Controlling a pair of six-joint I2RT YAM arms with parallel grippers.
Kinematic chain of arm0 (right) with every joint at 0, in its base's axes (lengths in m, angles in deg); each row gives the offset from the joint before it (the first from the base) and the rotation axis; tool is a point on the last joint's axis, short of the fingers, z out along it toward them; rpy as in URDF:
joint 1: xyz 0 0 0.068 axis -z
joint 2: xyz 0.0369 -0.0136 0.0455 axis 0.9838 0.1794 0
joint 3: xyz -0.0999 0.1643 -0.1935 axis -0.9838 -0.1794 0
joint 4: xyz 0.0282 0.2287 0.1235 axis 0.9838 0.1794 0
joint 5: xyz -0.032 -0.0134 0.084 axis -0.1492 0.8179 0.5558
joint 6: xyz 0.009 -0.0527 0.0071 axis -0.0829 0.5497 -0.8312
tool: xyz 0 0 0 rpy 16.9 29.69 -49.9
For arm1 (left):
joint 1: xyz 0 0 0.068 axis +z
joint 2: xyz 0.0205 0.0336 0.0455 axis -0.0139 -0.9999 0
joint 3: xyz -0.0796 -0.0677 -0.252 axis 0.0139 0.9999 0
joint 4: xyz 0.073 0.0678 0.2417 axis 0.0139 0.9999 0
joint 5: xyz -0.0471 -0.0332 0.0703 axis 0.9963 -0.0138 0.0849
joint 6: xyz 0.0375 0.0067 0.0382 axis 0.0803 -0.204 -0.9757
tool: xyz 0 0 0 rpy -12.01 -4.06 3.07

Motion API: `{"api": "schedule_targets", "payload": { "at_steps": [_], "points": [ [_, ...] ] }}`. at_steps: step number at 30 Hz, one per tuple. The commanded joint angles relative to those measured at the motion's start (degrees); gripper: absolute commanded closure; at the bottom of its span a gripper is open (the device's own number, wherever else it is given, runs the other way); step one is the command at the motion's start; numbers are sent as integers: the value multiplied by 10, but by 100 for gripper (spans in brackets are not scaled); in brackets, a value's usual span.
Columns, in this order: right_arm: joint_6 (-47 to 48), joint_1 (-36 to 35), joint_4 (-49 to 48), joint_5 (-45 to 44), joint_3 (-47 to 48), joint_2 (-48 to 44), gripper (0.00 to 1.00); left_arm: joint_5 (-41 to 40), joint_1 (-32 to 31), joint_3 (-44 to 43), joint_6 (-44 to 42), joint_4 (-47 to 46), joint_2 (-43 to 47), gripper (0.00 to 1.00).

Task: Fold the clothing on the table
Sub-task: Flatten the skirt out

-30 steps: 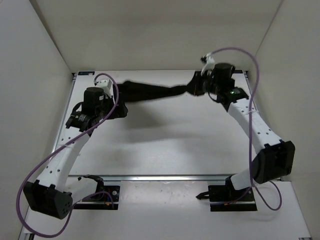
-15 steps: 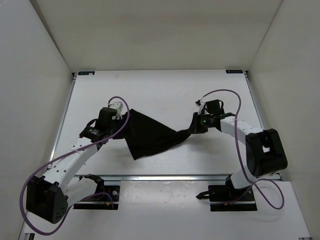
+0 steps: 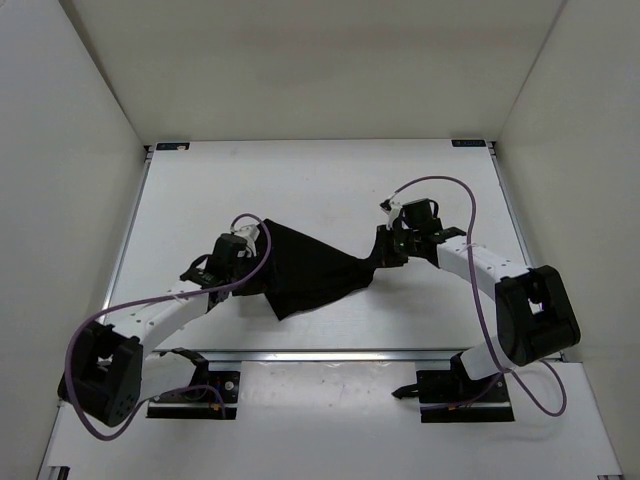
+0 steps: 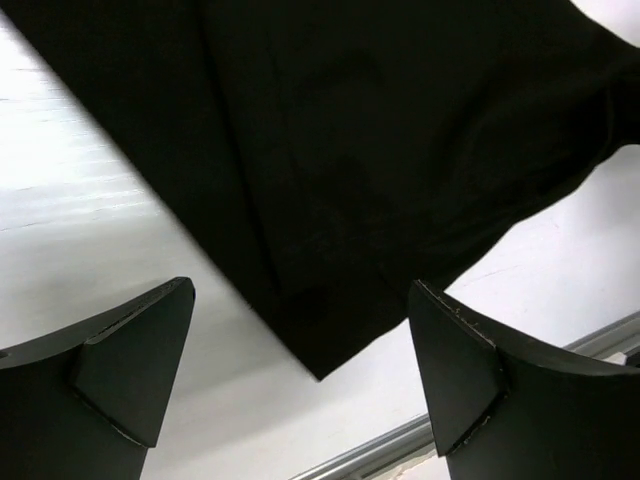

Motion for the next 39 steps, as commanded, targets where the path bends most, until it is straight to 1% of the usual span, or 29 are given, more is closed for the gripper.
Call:
{"api": "schedule_targets", "payload": {
  "at_steps": [1, 3, 6, 7, 10, 13, 14, 17, 21, 24, 26, 27, 28, 30, 31, 33, 34, 36, 37, 39],
  "points": [
    [-10, -7, -22, 6, 11, 8, 100, 29, -10, -16, 15, -55, -30, 3],
    [-12, -7, -16, 6, 13, 9, 100, 34, -12, -23, 17, -58, -44, 7],
    [-12, -6, -21, 1, 17, 5, 100, 18, -26, -37, 17, -51, -65, 9],
    [-13, -5, -21, 1, 18, 5, 100, 22, -25, -33, 16, -50, -71, 10],
    [-11, 0, -17, 1, 18, 12, 100, 30, -19, -35, 19, -60, -81, 16],
    [-13, -4, -19, 1, 18, 4, 100, 18, -21, -47, 16, -49, -82, 24],
    [-11, -3, -19, -1, 12, 6, 100, 14, -23, -50, 17, -47, -83, 24],
    [-11, 0, -22, 2, 14, 9, 100, 15, -18, -51, 15, -51, -91, 34],
    [-11, 0, -20, 3, 20, 16, 100, 7, -27, -55, 15, -41, -111, 35],
    [-4, 8, -19, 0, 21, 16, 100, 6, -26, -60, 10, -36, -116, 31],
    [-4, 12, -17, 6, 22, 16, 99, -3, -25, -61, 8, -21, -117, 26],
    [0, 14, -20, 6, 22, 15, 100, -5, -23, -62, 5, -19, -117, 26],
    [-3, 14, -17, 5, 22, 17, 100, -6, -26, -59, 6, -16, -117, 26],
    [-2, 14, -17, 4, 23, 17, 100, 4, -20, -52, 11, -30, -117, 30],
    [3, 12, -16, 6, 23, 19, 99, 7, -19, -47, 12, -37, -117, 33],
    [4, 10, -16, 7, 28, 20, 100, 22, -24, -47, 14, -51, -130, 46],
    [6, 14, -15, 6, 29, 23, 100, 23, -23, -47, 15, -54, -129, 50],
    [10, 14, -11, 10, 28, 21, 100, 24, -30, -60, 12, -47, -142, 64],
    [11, 14, -8, 5, 31, 21, 100, 28, -28, -66, 11, -46, -148, 68],
    [13, 15, -3, 5, 35, 23, 100, 27, -32, -78, 11, -45, -157, 92]
  ]
}}
